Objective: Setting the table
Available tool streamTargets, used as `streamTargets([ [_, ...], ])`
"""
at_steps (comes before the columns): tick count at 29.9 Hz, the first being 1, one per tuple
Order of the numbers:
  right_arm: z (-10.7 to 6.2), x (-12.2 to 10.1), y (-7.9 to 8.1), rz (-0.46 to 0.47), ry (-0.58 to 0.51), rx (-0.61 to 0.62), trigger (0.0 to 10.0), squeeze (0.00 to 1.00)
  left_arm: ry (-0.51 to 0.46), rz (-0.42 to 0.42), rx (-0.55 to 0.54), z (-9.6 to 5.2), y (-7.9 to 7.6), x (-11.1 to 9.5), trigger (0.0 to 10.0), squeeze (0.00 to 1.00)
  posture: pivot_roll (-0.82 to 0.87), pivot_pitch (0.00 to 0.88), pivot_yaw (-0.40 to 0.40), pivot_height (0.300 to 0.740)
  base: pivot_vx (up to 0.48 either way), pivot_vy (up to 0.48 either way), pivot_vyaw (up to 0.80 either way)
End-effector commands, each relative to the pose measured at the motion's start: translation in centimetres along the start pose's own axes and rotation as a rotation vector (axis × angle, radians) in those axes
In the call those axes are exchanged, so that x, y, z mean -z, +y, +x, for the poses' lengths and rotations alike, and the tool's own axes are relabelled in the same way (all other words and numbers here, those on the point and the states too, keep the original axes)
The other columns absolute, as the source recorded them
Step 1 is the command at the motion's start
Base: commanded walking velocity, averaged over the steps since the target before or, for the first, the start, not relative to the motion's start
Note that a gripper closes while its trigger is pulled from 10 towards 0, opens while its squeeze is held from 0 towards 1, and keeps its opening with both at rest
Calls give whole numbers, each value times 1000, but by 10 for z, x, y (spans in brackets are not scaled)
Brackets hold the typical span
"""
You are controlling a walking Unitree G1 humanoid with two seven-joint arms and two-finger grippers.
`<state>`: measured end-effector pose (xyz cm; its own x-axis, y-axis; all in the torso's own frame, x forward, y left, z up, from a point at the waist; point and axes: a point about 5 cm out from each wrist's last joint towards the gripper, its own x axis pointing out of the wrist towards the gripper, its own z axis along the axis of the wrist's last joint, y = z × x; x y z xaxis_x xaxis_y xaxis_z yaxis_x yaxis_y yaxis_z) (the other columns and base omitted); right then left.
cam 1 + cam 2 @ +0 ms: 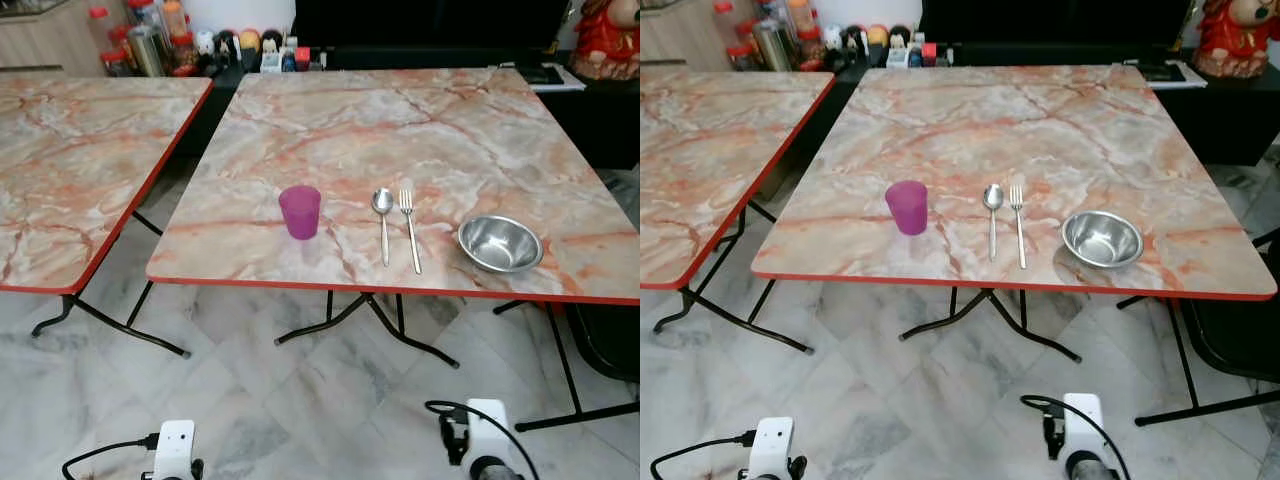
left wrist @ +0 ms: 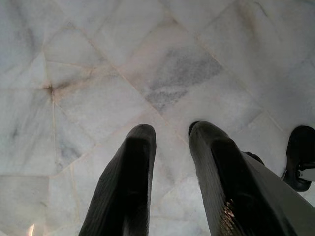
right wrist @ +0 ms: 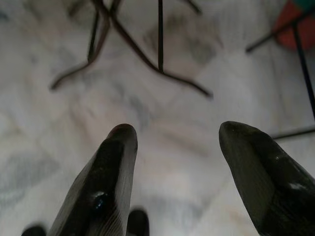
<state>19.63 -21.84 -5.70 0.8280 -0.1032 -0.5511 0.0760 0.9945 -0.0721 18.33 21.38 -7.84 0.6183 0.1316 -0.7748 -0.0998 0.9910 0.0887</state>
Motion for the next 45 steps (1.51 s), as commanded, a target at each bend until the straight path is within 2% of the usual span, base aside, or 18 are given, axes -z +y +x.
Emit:
streamTargets([
  [1,-1,-8,2,4,-79,-13,10000,0,19,18,-7,-1,5,4,10000,0,-108,102,32,740,0,0,0],
  [5,-13,-24,2,-12,-216,-27,10000,0,21,18,-9,-1,7,3,10000,0,-115,98,33,740,0,0,0],
  [13,-36,-36,11,-35,-311,-66,10000,0,26,21,-11,-1,10,2,10000,0,-123,96,33,740,0,0,0],
  [15,-54,-49,16,-79,-368,-78,10000,0,26,21,-16,0,13,-1,10000,0,-127,98,35,740,0,0,0],
  [19,-69,-73,19,-111,-441,-81,10000,0,22,23,-16,1,13,-5,10000,0,-130,99,35,740,0,0,0],
  [24,-75,-97,19,-106,-502,-60,10000,0,20,26,-15,1,13,-6,10000,0,-132,99,37,740,0,0,0],
  [25,-77,-109,19,-100,-532,-47,10000,0,21,26,-13,1,12,-3,10000,0,-133,99,38,740,0,0,0],
  [30,-73,-148,26,-64,-618,-33,10000,0,13,19,-16,0,12,-3,10000,0,-135,98,42,740,0,0,0],
  [32,-66,-169,26,-20,-630,-5,10000,0,10,15,-16,1,12,-4,10000,0,-129,98,44,740,0,0,0],
  [34,-51,-187,24,37,-631,28,10000,0,10,14,-19,1,12,-4,10000,0,-133,97,48,740,0,0,0],
  [36,-48,-190,24,49,-630,32,10000,0,9,13,-19,1,12,-4,10000,0,-135,97,51,740,0,0,0],
  [38,-29,-211,28,43,-621,28,10000,0,10,14,-20,0,11,-3,10000,0,-118,96,50,740,0,0,0],
  [39,-26,-216,29,30,-624,28,10000,0,11,14,-21,0,11,-3,10000,0,-118,96,50,740,0,0,0],
  [40,-25,-221,29,23,-633,30,10000,0,10,13,-21,0,11,-3,10000,0,-118,96,50,740,0,0,0],
  [42,-20,-240,30,76,-656,40,10000,0,6,5,-27,0,12,-3,10000,0,-108,94,48,740,0,0,0],
  [45,-18,-253,32,69,-679,41,10000,0,6,9,-29,0,12,-1,10000,0,-103,93,48,740,0,0,0],
])
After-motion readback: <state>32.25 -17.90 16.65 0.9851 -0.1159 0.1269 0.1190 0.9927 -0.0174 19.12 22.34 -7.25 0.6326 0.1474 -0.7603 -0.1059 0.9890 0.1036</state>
